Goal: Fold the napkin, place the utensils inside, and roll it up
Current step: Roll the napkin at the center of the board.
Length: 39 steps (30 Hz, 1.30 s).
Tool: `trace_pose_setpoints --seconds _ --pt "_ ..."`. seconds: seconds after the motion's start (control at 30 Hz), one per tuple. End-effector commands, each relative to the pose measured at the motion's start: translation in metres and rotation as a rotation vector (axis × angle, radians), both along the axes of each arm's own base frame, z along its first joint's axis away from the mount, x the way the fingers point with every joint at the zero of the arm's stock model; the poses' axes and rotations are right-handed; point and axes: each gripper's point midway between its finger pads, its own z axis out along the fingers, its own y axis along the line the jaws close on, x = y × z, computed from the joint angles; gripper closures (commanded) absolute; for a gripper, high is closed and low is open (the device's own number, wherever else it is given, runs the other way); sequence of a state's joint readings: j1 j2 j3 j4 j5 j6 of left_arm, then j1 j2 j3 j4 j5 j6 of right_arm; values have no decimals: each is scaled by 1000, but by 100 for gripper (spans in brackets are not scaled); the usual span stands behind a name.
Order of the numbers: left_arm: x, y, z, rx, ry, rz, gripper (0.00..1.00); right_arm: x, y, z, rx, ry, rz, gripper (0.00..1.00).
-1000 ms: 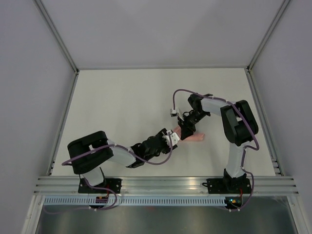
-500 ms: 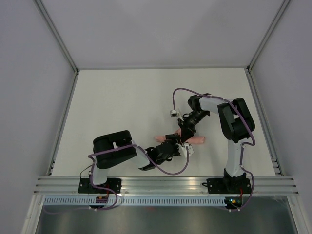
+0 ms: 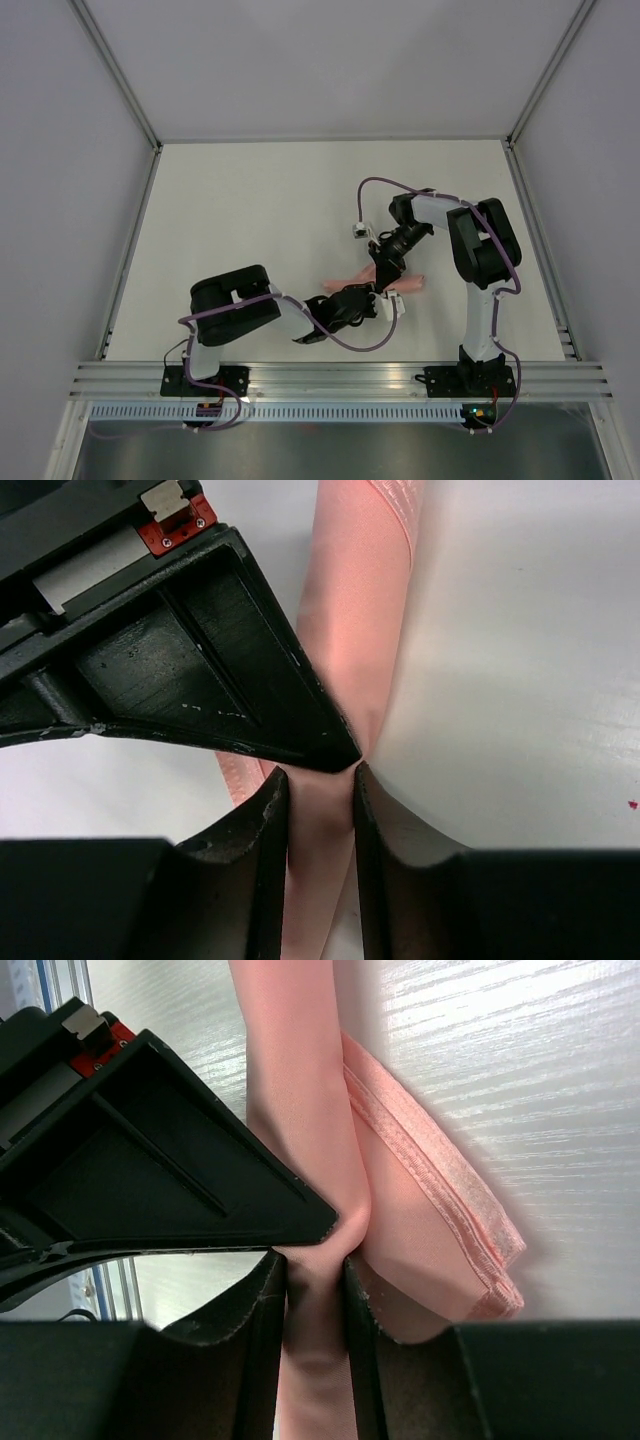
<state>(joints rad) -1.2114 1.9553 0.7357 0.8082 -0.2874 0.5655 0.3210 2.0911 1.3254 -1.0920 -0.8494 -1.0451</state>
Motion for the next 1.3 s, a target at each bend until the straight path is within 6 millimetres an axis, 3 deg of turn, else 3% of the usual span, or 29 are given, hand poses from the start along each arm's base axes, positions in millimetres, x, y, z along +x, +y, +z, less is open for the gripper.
trace_pose_setpoints --seconds 0.0,0.13,0.43,0.73,0.93,1.03,1.07,1.1,1.17,1.2,1.27 --pt "-33 26 -70 161 278 -27 96 10 -12 -31 -70 -85 58 64" --pt "-41 32 -80 209 361 -42 98 21 -12 -20 -68 -143 18 52" --pt "-40 37 -78 189 522 -47 98 62 -18 13 -30 -287 -173 45" --pt "-40 41 -80 176 666 -51 98 79 -33 41 30 -329 -264 41" --pt "-38 43 -76 140 822 -50 98 84 -54 74 132 -383 -344 41" --pt "-33 48 -77 139 916 -18 98 78 -67 92 188 -457 -366 42" --pt "-33 53 -80 152 953 5 98 69 -69 89 193 -456 -372 42" --pt "-32 50 -79 147 980 -1 98 74 -78 103 205 -554 -390 42" --pt "-33 56 -83 165 1039 28 98 58 -81 96 198 -587 -405 41" --pt "-32 53 -83 161 1061 21 97 61 -81 113 210 -696 -406 39" --pt "-32 52 -82 150 1117 30 96 53 -82 108 208 -765 -407 37"
